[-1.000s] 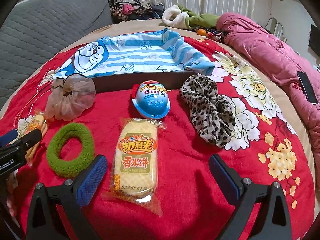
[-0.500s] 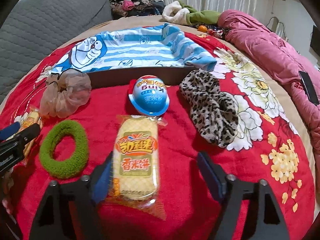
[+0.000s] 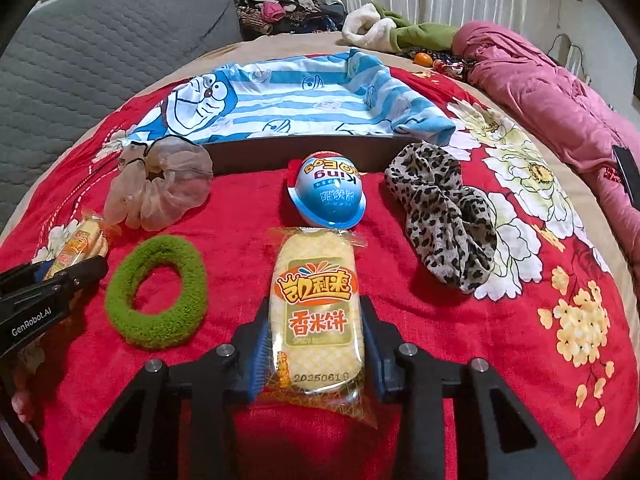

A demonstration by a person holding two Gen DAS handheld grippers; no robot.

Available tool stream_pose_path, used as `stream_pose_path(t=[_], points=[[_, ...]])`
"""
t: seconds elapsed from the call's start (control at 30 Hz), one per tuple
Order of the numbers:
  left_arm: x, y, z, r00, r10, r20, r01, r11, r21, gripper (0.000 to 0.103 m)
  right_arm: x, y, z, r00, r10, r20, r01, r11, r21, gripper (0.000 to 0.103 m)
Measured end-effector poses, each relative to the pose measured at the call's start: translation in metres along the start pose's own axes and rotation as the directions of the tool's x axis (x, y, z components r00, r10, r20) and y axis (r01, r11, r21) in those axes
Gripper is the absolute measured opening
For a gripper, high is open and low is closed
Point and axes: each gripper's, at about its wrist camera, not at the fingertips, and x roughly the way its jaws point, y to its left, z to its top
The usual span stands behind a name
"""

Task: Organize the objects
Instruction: 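Close the right gripper on one rice cake package while the left grips the other, then lift both held rice cake packages and carry them over the striped tray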

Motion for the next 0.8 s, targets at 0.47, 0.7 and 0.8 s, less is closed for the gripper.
stream_pose_path(t=[0.47,0.7,0.8], points=[[-0.029,0.001,0.003,0.997,-0.025,0.068,0.027,0.999,-0.033,0.039,-0.02,-0.011,-0.003,1.0,0.009,0.02,-0.009,0.999,0.032,0.04],[-0.045,-0.003,0.001,0.996,-0.011,0.092,0.012,1.0,-0.019,0.039,-0.033,-0.008,-0.004,0.999,0.009,0.042,-0.009,1.0,0.023,0.04],[-0.052,-0.005,0.0,0.995,-0.003,0.104,0.005,1.0,-0.018,0.039,-0.041,-0.007,-0.004,0.999,0.005,0.054,-0.006,1.0,0.017,0.04]])
